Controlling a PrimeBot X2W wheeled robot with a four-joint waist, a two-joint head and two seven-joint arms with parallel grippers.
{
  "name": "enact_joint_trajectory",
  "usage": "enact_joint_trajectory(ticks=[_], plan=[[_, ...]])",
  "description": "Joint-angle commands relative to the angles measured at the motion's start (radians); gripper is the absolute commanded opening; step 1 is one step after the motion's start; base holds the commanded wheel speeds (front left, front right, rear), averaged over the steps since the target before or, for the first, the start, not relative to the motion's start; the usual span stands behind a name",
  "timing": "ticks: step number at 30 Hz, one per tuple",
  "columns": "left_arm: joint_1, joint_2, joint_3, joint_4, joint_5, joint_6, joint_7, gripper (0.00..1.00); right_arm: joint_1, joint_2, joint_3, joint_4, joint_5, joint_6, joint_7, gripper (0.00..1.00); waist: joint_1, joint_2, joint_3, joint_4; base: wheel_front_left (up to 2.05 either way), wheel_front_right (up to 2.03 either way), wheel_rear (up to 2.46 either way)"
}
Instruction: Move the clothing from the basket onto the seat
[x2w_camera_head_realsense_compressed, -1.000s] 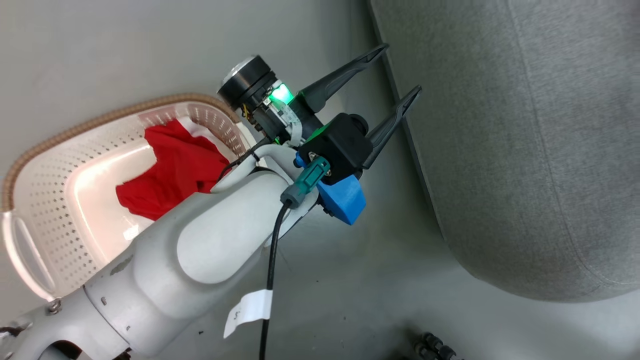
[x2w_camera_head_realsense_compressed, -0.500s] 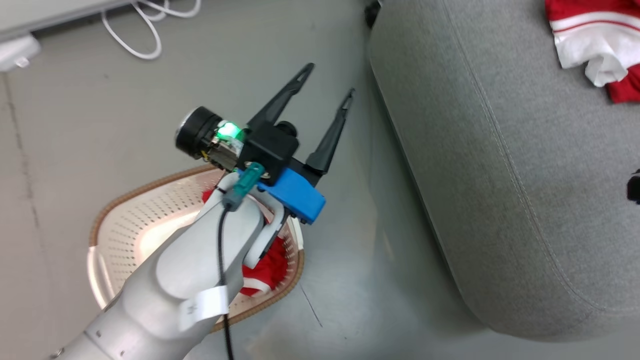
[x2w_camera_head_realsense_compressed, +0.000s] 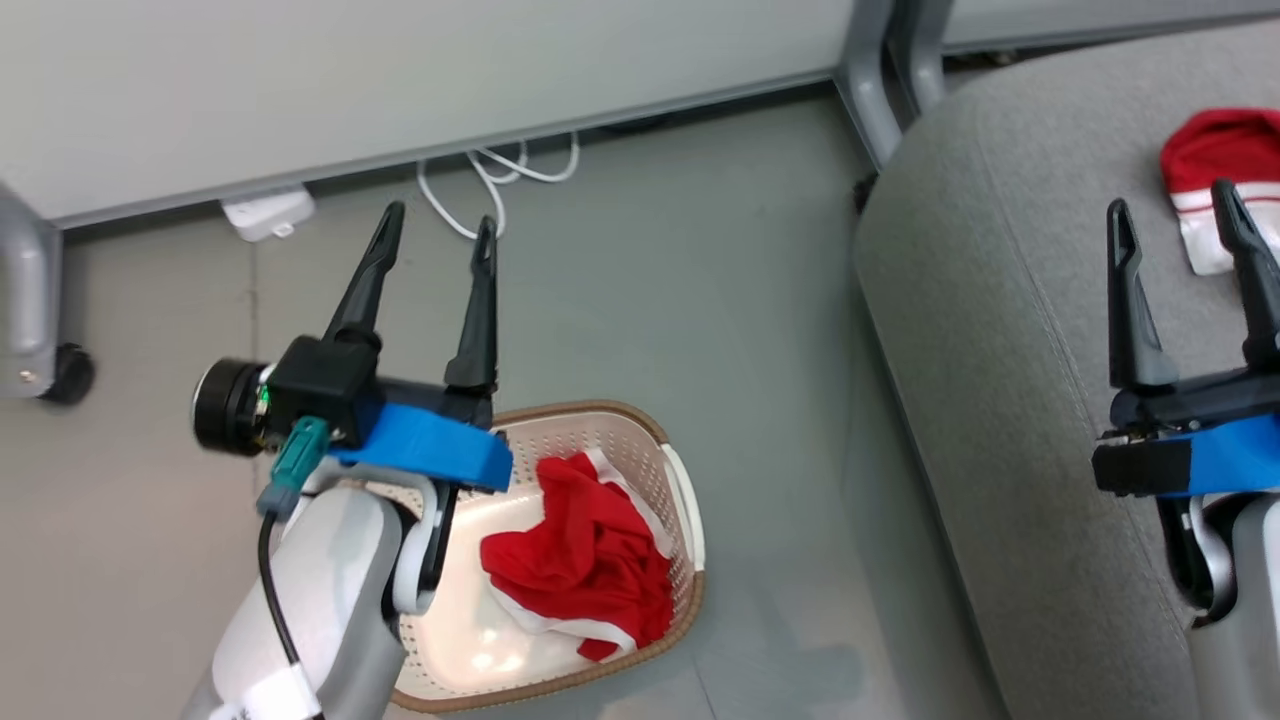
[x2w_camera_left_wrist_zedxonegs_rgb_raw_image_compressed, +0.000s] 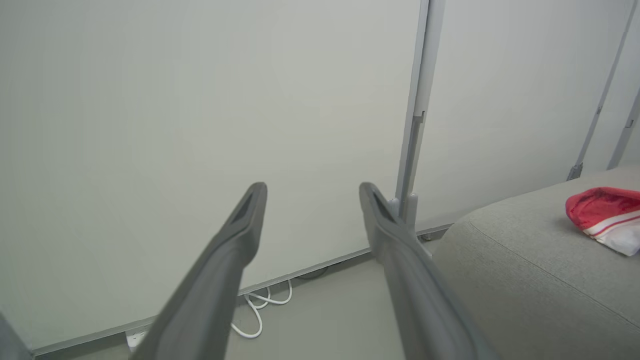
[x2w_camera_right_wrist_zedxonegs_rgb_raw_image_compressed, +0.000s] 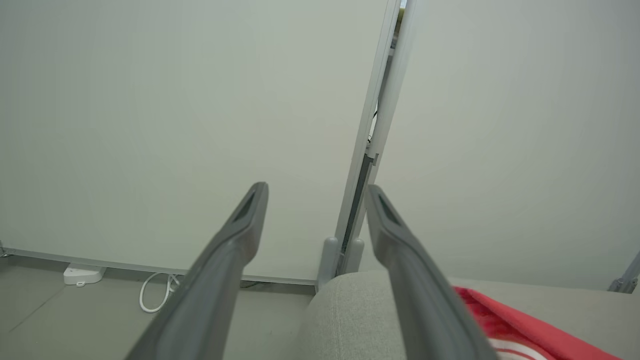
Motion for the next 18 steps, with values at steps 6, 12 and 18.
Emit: enact_joint_trajectory(ticks=[6,12,18], plan=[[0.145,-0.052,0.156,-0.023,0.071,-0.061,-0.005,1.0,0.094,0.03,0.016,-0.002,0.029,0.0,0.0,1.0,0.0002,-0.0001,-0.104,0.091,0.0,0.0,0.0],[0.253,-0.092,0.253,0.001,0.12,-0.117,-0.005,1.0,0.161,0.055,0.016,0.036,0.052,0.0,-0.001,1.0,0.0002,-0.0001,-0.162,0.118,0.0,0.0,0.0],[0.323,-0.124,0.32,0.02,0.159,-0.163,-0.005,1.0,0.226,0.085,0.022,0.074,0.059,0.0,-0.001,1.0,0.0002,-0.0001,-0.207,0.139,0.0,0.0,0.0]])
